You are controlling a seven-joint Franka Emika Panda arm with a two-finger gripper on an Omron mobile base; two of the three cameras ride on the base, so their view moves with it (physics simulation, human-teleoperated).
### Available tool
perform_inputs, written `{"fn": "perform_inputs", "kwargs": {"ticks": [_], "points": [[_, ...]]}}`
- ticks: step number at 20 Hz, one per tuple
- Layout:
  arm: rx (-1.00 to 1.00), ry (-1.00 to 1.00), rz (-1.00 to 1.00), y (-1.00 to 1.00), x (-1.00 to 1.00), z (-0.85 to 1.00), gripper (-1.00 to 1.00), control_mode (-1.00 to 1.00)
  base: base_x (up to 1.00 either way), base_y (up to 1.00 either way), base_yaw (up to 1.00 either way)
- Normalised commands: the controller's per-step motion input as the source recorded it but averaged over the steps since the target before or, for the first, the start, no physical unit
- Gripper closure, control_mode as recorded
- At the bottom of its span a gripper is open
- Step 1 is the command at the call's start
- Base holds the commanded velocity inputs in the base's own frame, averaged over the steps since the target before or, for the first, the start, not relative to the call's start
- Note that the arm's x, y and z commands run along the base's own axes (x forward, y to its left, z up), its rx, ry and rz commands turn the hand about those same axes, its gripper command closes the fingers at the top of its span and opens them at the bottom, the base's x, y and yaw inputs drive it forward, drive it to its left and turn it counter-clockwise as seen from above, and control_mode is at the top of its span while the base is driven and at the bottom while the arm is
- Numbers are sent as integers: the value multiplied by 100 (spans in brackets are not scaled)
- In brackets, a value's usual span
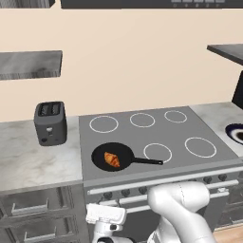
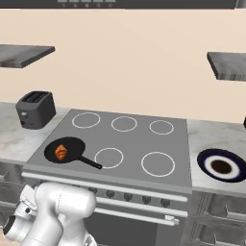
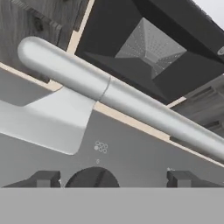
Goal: Pick the croissant and place it on the pan. Then turn on the stove to warm the croissant.
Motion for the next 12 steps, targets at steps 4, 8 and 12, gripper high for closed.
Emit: {"fn": "perform_inputs", "kwargs": {"ticks": [4,8,12], "points": [[7,5,10,-2,0,-13,-100,-100,0,0,0],[4,9,1,-4,24,-3,-100,-100,0,0,0],[11,5,7,-30,69,0,-100,-100,0,0,0]]}}
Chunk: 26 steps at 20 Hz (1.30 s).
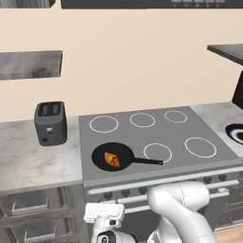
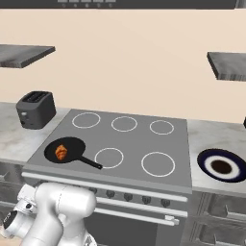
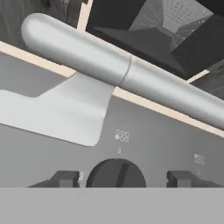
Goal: Pick the croissant and place it on the pan. Then turn on the stove to warm the croissant.
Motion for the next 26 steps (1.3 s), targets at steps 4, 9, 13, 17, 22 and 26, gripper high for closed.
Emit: {"fn": "perform_inputs", "kwargs": {"ticks": [4,9,13,17,22,26], "points": [[12,5,17,-26,65,-10,-100,-100,0,0,0],[10,3,25,-52,50,-30,-100,-100,0,0,0],[13,1,28,-81,30,-36,-100,-100,0,0,0],[9,0,27,-64,11,-43,100,-100,0,0,0],[5,0,23,-65,12,-31,100,-100,0,0,0],[3,0,20,-55,19,-33,100,-100,0,0,0]]}}
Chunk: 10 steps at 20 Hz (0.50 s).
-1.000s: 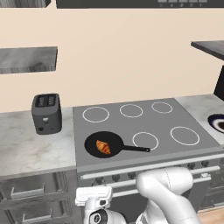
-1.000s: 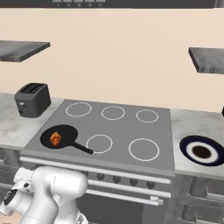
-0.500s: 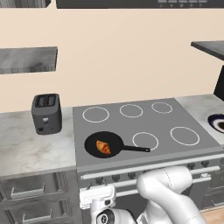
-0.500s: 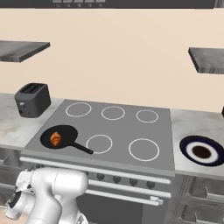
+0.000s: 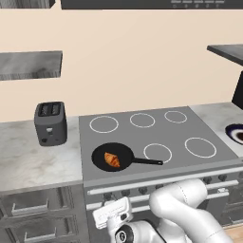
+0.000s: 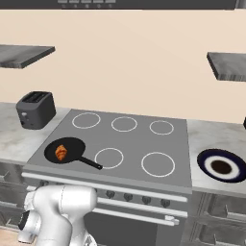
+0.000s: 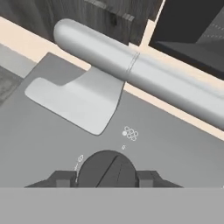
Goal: Pick the croissant and place it on the pan. Then turn on the stove to warm the croissant.
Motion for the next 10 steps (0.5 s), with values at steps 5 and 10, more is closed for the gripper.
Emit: {"fn": "perform_inputs", "kwargs": {"ticks": [5,10], "points": [[0,-1,21,-28,11,-27,100,-100,0,0,0],[-1,-6,35,1,15,-33,100,-100,0,0,0]]}}
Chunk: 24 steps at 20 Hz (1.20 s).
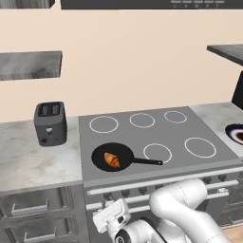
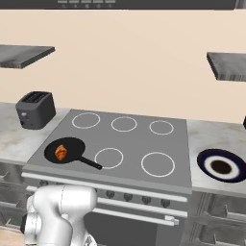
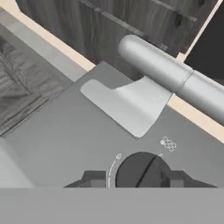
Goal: Pick the croissant and place it on the pan. Then turn on the stove to warm the croissant.
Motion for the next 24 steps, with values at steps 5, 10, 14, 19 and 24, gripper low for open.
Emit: {"fn": "perform_inputs", "kwargs": {"ticks": [5,10,14,19,24], "points": [[-7,-6,51,12,23,-28,100,-100,0,0,0],[-5,-3,56,8,22,-26,100,-100,0,0,0],[-3,-3,62,1,25,-29,100,-100,0,0,0],[0,-21,28,-1,-62,7,100,-100,0,0,0],[1,-19,16,-19,-69,6,100,-100,0,0,0]]}}
